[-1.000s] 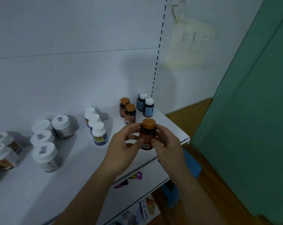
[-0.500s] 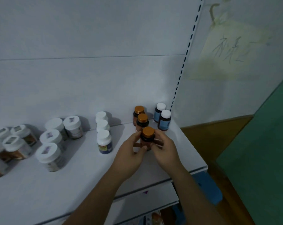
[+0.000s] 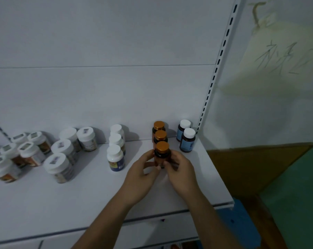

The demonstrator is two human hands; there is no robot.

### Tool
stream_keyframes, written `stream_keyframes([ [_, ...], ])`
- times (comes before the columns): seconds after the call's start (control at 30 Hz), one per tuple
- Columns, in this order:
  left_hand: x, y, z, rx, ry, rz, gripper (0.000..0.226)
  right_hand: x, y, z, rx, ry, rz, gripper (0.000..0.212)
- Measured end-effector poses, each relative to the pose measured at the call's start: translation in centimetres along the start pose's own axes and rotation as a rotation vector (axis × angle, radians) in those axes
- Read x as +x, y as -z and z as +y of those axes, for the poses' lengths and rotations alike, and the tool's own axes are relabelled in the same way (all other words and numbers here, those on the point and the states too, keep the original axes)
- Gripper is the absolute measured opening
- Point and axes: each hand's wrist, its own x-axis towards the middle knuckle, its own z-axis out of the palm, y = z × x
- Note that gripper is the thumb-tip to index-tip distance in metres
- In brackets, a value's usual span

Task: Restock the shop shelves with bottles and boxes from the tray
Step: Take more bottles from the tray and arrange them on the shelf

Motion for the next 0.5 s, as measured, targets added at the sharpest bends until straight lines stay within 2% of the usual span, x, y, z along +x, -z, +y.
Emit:
stream_keyframes([
  [0.2,-0.1,-0.1,0.2,0.045,0.011,0.008,0.049,-0.1,0.5,-0.1,0.02,-0.027,-0.027,0.043],
  [0.33,-0.9,1.0,1.4,0.195,-0.021,0.023,0.058,-0.9,1.4,-0.9,-0.009,-0.043,-0.068,0.054],
  [0.5,-2.3,3.9,5.1,0.454,-0.215,0.097,0.053,-1.8,4.2,-3.9,-0.14,0.153,-0.026,0.062],
])
